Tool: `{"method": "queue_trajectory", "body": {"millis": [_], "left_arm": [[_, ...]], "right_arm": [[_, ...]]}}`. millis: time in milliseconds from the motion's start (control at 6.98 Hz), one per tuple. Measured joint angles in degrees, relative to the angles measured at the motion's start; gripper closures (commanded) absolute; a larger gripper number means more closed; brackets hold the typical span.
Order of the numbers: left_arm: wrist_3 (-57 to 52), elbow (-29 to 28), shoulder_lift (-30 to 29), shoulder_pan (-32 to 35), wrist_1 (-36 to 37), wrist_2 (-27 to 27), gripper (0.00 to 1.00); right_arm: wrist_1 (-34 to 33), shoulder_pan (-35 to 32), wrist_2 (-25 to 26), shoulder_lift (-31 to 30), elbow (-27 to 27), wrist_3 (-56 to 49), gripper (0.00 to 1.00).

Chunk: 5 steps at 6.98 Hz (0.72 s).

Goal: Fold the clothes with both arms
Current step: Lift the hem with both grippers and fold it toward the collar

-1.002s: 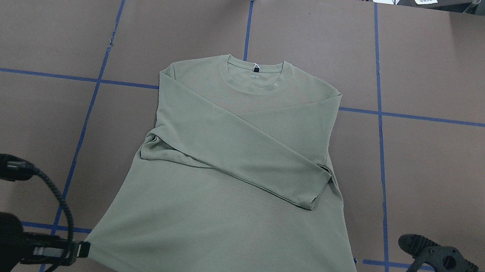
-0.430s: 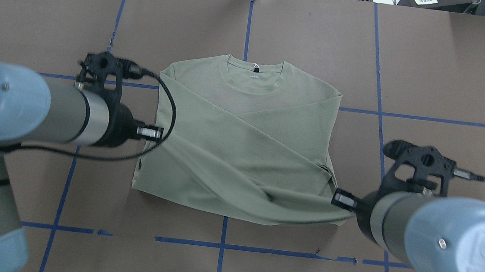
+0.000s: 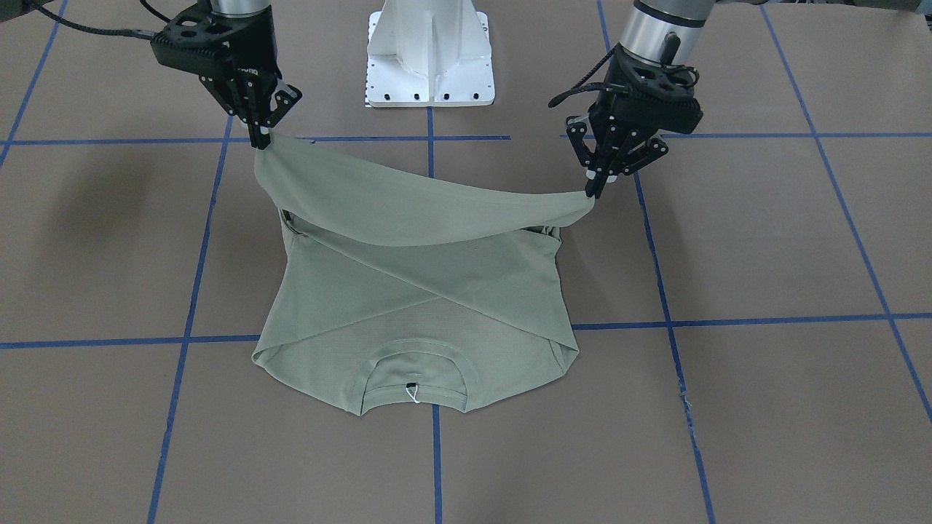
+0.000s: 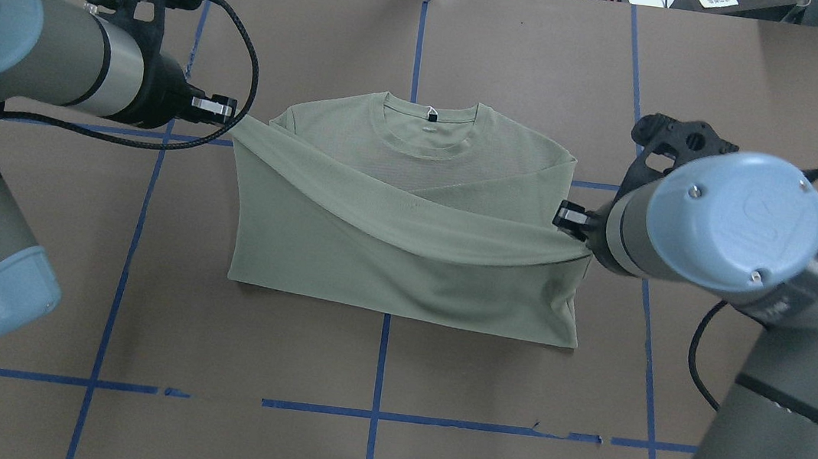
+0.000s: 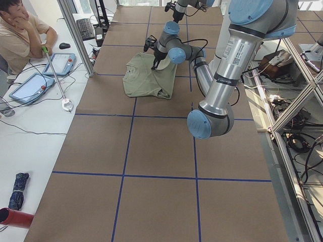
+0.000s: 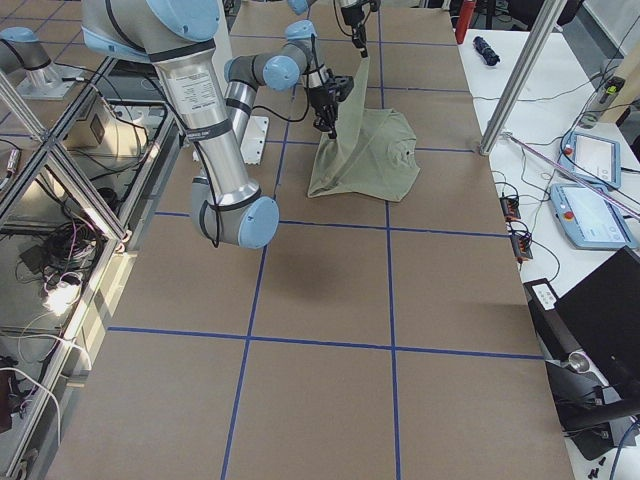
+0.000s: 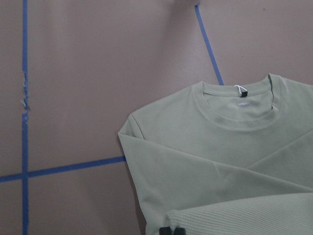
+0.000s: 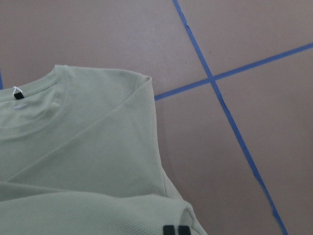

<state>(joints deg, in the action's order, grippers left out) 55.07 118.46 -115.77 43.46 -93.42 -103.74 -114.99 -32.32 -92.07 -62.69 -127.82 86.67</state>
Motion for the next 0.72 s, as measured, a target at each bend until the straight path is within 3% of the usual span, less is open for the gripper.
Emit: {"method": "queue_trajectory", "body": {"millis": [286, 716], "left_arm": [[-0.1, -10.3, -3.4, 0.9, -6.5, 0.6, 1.00], [-0.5, -31.1, -9.4, 0.8, -21.0, 4.3, 1.00]], "right_arm": [[5.8, -5.0, -0.6, 3.3, 10.5, -4.0, 1.00], [16.9, -10.7, -2.2, 8.8, 29.3, -9.4, 1.00]]}}
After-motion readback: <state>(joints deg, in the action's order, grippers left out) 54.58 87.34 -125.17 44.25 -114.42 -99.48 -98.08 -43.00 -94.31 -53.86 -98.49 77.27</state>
